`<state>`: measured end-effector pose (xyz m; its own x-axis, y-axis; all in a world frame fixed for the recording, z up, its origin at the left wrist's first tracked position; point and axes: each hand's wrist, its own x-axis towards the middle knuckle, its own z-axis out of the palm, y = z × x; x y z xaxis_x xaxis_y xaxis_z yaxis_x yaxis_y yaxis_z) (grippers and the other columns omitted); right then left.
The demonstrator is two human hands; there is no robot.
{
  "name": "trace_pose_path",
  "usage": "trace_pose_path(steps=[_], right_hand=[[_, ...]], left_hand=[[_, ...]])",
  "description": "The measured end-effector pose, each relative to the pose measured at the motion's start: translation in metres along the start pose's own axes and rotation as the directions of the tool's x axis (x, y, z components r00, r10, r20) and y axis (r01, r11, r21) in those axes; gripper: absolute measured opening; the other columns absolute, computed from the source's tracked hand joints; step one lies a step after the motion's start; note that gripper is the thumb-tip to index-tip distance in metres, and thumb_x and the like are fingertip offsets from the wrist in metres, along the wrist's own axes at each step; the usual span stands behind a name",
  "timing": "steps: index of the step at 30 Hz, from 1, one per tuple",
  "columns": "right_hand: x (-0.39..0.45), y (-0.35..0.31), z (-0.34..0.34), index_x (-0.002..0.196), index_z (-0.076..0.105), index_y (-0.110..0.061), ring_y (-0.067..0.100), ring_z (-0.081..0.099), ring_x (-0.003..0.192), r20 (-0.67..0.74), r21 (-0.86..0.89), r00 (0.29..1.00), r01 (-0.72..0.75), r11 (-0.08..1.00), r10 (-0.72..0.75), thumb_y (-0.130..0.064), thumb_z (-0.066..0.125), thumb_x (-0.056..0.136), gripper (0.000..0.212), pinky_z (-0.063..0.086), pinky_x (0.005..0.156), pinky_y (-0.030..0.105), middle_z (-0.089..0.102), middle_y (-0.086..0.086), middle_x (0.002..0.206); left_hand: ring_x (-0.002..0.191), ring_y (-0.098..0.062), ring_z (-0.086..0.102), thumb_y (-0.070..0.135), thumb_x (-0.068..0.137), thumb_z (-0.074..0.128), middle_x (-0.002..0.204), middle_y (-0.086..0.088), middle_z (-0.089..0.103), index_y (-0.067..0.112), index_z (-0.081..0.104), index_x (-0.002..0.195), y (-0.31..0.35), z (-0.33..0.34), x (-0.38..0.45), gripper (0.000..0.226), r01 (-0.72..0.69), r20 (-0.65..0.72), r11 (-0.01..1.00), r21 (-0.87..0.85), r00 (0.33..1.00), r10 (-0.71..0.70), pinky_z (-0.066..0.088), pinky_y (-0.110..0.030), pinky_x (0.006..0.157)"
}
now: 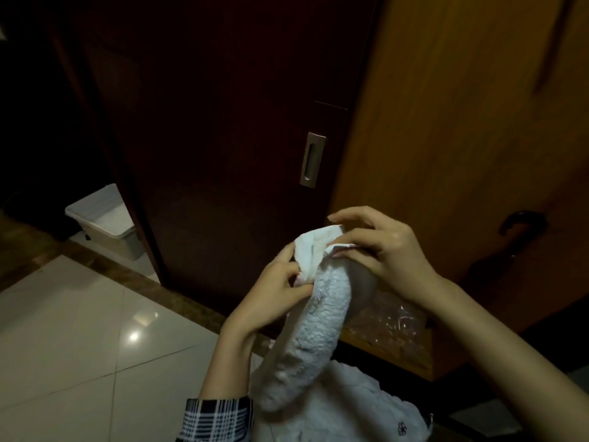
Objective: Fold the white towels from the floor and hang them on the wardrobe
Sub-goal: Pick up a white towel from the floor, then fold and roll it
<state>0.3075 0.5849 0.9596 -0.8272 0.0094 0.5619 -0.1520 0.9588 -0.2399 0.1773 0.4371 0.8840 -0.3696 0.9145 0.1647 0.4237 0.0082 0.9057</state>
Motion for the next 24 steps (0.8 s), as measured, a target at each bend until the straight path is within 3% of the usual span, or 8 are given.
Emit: trace_pose_path(steps=[2, 4, 7, 10, 13, 16, 20, 24], right_hand=[[0.002, -0.003, -0.001, 0.092, 0.076, -0.014, 0.015, 0.062, 0.108, 0.03, 0.056, 0.999, -0.015, 0.998, 0.013, -0.03, 0.061, 0.085, 0.024, 0.054, 0.086, 0.034, 0.065, 0.005, 0.116], [0.005, -0.005, -0.001, 0.09, 0.076, -0.016, 0.016, 0.066, 0.096, 0.039, 0.035, 0.999, -0.018, 0.999, 0.017, -0.034, 0.061, 0.083, 0.025, 0.052, 0.079, 0.03, 0.068, 0.002, 0.111], [0.009, -0.007, -0.003, 0.087, 0.076, -0.019, 0.008, 0.063, 0.087, -0.009, 0.078, 0.996, -0.083, 0.993, 0.084, -0.038, 0.064, 0.079, 0.024, 0.042, 0.072, 0.029, 0.069, -0.006, 0.1], [0.01, -0.008, -0.004, 0.087, 0.077, -0.02, 0.005, 0.061, 0.088, -0.074, 0.115, 0.99, -0.109, 0.987, 0.118, -0.038, 0.066, 0.078, 0.023, 0.04, 0.074, 0.03, 0.066, -0.012, 0.098], [0.009, -0.01, -0.002, 0.087, 0.076, -0.018, 0.007, 0.06, 0.088, -0.133, 0.094, 0.987, -0.08, 0.992, 0.092, -0.033, 0.068, 0.078, 0.018, 0.035, 0.077, 0.022, 0.067, -0.007, 0.094], [0.01, -0.011, 0.002, 0.084, 0.073, -0.017, 0.012, 0.059, 0.083, -0.194, 0.092, 0.977, -0.071, 0.993, 0.088, -0.03, 0.073, 0.077, 0.014, 0.037, 0.076, 0.025, 0.066, -0.004, 0.087], [0.007, -0.013, 0.006, 0.08, 0.071, -0.016, 0.013, 0.057, 0.085, -0.242, 0.057, 0.967, -0.071, 0.996, 0.083, -0.029, 0.073, 0.078, 0.013, 0.04, 0.077, 0.03, 0.066, -0.007, 0.085], [0.005, -0.013, 0.008, 0.081, 0.069, -0.021, 0.015, 0.058, 0.089, -0.219, 0.141, 0.956, -0.168, 0.976, 0.196, -0.032, 0.068, 0.079, 0.011, 0.045, 0.082, 0.041, 0.064, -0.012, 0.085]], left_hand=[[0.116, -0.009, 0.057, 0.014, 0.09, 0.063, 0.122, 0.008, 0.063, 0.015, 0.065, 0.116, 0.002, 0.003, -0.003, 0.026, -0.023, 0.0, 0.965, -0.26, 1.0, 0.024, 0.045, -0.02, 0.093], [0.117, -0.013, 0.058, 0.02, 0.092, 0.061, 0.124, 0.004, 0.063, 0.021, 0.056, 0.129, 0.005, 0.008, -0.003, 0.038, -0.052, -0.007, 0.935, -0.352, 0.999, 0.053, 0.047, -0.031, 0.096], [0.12, -0.013, 0.056, 0.026, 0.092, 0.056, 0.128, 0.007, 0.061, 0.029, 0.05, 0.132, 0.012, 0.011, -0.002, 0.041, -0.091, -0.031, 0.9, -0.427, 0.996, 0.086, 0.047, -0.028, 0.095], [0.124, -0.013, 0.052, 0.014, 0.096, 0.052, 0.132, 0.008, 0.058, 0.023, 0.045, 0.137, 0.017, 0.012, -0.001, 0.043, -0.115, -0.069, 0.878, -0.464, 0.993, 0.093, 0.045, -0.027, 0.096], [0.13, -0.008, 0.047, 0.009, 0.095, 0.05, 0.138, 0.015, 0.052, 0.018, 0.035, 0.145, 0.018, 0.012, 0.0, 0.052, -0.126, -0.077, 0.884, -0.451, 0.992, 0.102, 0.042, -0.025, 0.101], [0.131, -0.002, 0.043, 0.008, 0.093, 0.051, 0.138, 0.027, 0.047, 0.025, 0.022, 0.149, 0.017, 0.013, -0.001, 0.065, -0.12, -0.072, 0.87, -0.477, 0.993, 0.097, 0.042, -0.02, 0.1], [0.129, -0.004, 0.047, 0.005, 0.094, 0.052, 0.135, 0.027, 0.049, 0.035, 0.025, 0.145, 0.016, 0.015, -0.001, 0.065, -0.126, -0.09, 0.851, -0.511, 0.992, 0.093, 0.045, -0.023, 0.097], [0.126, -0.006, 0.05, 0.011, 0.092, 0.055, 0.132, 0.021, 0.053, 0.033, 0.035, 0.139, 0.016, 0.017, -0.002, 0.055, -0.158, -0.142, 0.849, -0.504, 0.985, 0.1, 0.045, -0.022, 0.097]])
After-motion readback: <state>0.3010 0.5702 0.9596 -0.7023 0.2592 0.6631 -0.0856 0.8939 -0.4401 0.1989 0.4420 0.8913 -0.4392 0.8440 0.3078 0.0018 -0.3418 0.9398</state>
